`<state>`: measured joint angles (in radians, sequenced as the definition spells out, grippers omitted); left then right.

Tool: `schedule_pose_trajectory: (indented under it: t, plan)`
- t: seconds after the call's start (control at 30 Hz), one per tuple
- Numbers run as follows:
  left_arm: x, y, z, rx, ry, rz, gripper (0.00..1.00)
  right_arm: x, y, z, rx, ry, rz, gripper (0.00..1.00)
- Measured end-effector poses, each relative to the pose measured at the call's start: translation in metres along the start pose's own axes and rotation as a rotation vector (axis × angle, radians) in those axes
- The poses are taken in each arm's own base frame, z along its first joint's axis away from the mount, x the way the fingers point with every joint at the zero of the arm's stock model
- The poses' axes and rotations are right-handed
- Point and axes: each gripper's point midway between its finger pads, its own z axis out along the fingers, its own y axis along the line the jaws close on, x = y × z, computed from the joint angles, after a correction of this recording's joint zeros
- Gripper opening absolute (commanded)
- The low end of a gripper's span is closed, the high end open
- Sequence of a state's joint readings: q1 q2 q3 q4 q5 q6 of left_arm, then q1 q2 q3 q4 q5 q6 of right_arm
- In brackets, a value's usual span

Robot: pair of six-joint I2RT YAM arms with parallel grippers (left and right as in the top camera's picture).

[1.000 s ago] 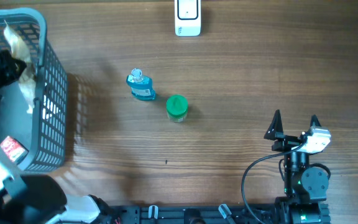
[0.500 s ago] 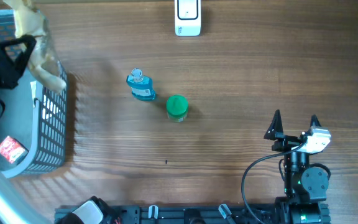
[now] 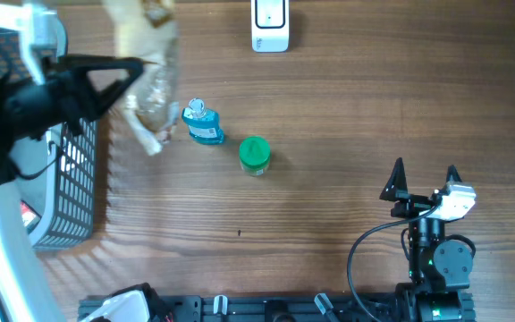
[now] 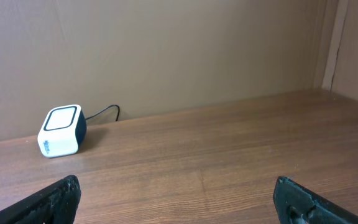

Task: Scan the item barcode
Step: 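Lift the tan pouch out and carry it right toward the scanner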

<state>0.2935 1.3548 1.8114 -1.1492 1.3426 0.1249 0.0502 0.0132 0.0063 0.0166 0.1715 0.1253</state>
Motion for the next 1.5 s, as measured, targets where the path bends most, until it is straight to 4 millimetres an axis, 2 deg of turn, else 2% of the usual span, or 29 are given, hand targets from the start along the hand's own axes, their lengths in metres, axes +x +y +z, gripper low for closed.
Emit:
schedule_pose_trajectory:
  t: [0.07, 0.1, 0.27, 0.43, 0.6, 0.77, 1.0, 1.1, 1.5]
  plan:
    - [0.007, -0.017, 0.022, 0.092, 0.055, 0.033, 0.04, 0.000, 0.000, 0.000, 0.000, 0.000, 0.000, 1.00]
    - [0.009, -0.020, 0.027, 0.112, 0.068, 0.035, 0.04, 0.000, 0.000, 0.000, 0.000, 0.000, 0.000, 1.00]
    - [0.026, -0.036, 0.076, 0.276, 0.181, 0.064, 0.04, 0.000, 0.000, 0.000, 0.000, 0.000, 0.000, 1.00]
    - [0.049, -0.032, 0.126, 0.387, 0.288, 0.029, 0.04, 0.000, 0.000, 0.000, 0.000, 0.000, 0.000, 1.00]
    - [0.081, -0.019, 0.182, 0.475, 0.391, -0.010, 0.04, 0.000, 0.000, 0.000, 0.000, 0.000, 0.000, 1.00]
    - [0.111, -0.005, 0.222, 0.523, 0.463, -0.045, 0.04, 0.000, 0.000, 0.000, 0.000, 0.000, 0.000, 1.00]
    - [0.155, 0.013, 0.264, 0.555, 0.552, -0.112, 0.04, 0.000, 0.000, 0.000, 0.000, 0.000, 0.000, 1.00]
    - [0.179, 0.030, 0.281, 0.552, 0.595, -0.164, 0.04, 0.000, 0.000, 0.000, 0.000, 0.000, 0.000, 1.00]
    - [0.237, 0.088, 0.310, 0.472, 0.687, -0.303, 0.04, 0.000, 0.000, 0.000, 0.000, 0.000, 0.000, 1.00]
